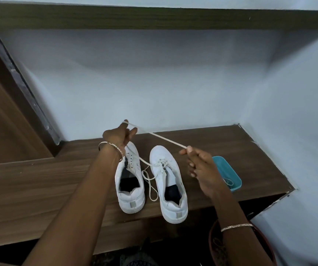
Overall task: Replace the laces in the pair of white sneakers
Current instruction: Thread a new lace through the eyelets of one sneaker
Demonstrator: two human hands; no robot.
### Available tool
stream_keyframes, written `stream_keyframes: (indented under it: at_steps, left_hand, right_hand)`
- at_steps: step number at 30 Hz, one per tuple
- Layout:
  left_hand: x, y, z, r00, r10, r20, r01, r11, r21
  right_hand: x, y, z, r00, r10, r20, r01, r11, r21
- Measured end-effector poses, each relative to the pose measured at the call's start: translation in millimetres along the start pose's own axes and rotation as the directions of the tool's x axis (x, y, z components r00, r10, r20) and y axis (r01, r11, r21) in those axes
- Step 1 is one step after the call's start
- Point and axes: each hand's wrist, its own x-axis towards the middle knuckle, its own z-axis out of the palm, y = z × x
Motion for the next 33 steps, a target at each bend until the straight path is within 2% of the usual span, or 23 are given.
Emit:
stream_keyframes:
  at_steps: [4,5,6,7,8,9,10,11,12,13,15,17,20,21,24,27,29,33]
  left_hand:
    - [11.6,-2.8,-26.0,0.997,-0.071,-0.023,0.070,0.997,-0.021]
    - [13.4,-4.0,-30.4,0.997,-0.067,-0.025,0.069,0.994,0.081]
    - [8.2,-2.9,-32.9,0.999,-0.034,-0.039,0.043,0.959,0.281]
    - [5.3,-4.9,-35.1,0.999,0.027,-0.038,-0.004,0.861,0.509]
    - [-1.3,-7.1,-36.2,0.992,0.122,-0.026,-0.066,0.689,0.722]
    - [-8.6,-8.8,-35.7,0.965,0.260,0.016,-0.149,0.498,0.854]
    - [-21.7,-9.6,-31.2,0.910,0.400,0.112,-0.260,0.338,0.904]
    - [-34.0,-11.3,-24.3,0.826,0.505,0.248,-0.410,0.239,0.880]
    - [-45.2,-13.9,-15.6,0.743,0.530,0.409,-0.572,0.185,0.799]
    - [-52.1,-16.2,-6.0,0.675,0.495,0.547,-0.699,0.194,0.688]
    - [-59.7,-25.4,9.2,0.636,0.233,0.736,-0.760,0.356,0.544]
    - [-60.3,-38.5,15.6,0.621,0.027,0.784,-0.694,0.485,0.533]
    - [-61.1,-54.4,10.3,0.643,-0.057,0.764,-0.609,0.566,0.555]
    - [-58.5,-59.1,8.2,0.648,-0.063,0.759,-0.602,0.569,0.561]
    - [-47.8,-65.8,-1.8,0.665,-0.062,0.744,-0.648,0.447,0.617]
    - [-37.0,-72.2,-7.9,0.774,0.068,0.630,-0.596,0.416,0.687]
    - [-35.7,-75.4,-8.0,0.841,0.174,0.512,-0.529,0.459,0.714]
    - [-39.9,-90.0,1.9,0.885,0.235,0.403,-0.465,0.510,0.724]
  right_hand:
    - [2.8,3.7,-24.6,0.993,0.000,-0.121,-0.013,0.995,-0.101]
    - [3.7,4.8,-26.3,0.988,-0.001,-0.154,-0.018,0.992,-0.122]
    - [4.1,5.1,-25.9,0.984,-0.006,-0.175,-0.020,0.989,-0.147]
    - [4.0,4.7,-23.9,0.984,-0.017,-0.179,-0.017,0.983,-0.185]
    - [4.3,4.0,-19.9,0.987,-0.028,-0.156,-0.009,0.973,-0.230]
    - [3.9,2.3,-13.9,0.993,-0.035,-0.114,0.003,0.965,-0.262]
    - [4.6,1.3,-6.5,0.997,-0.038,-0.068,0.018,0.962,-0.273]
    - [6.1,0.9,2.1,0.999,-0.036,-0.027,0.028,0.963,-0.268]
    - [7.2,-0.6,11.2,0.999,-0.037,0.006,0.038,0.965,-0.261]
    - [9.1,-2.2,20.1,0.998,-0.048,0.029,0.054,0.960,-0.275]
    - [12.1,-6.8,34.8,0.994,-0.100,0.052,0.111,0.940,-0.321]
    - [14.2,-12.2,43.4,0.979,-0.200,0.034,0.197,0.896,-0.398]
    - [18.1,-7.7,43.7,0.965,-0.260,-0.027,0.218,0.858,-0.465]
    - [19.7,-1.8,40.7,0.968,-0.248,-0.044,0.201,0.866,-0.457]
    - [20.5,21.0,32.2,0.973,-0.156,-0.170,0.090,0.936,-0.339]
    - [16.3,43.0,23.3,0.940,-0.143,-0.309,0.000,0.908,-0.419]
    - [13.3,54.2,24.6,0.953,-0.142,-0.267,-0.008,0.871,-0.491]
    - [17.3,66.5,33.0,0.984,-0.086,-0.157,-0.042,0.741,-0.670]
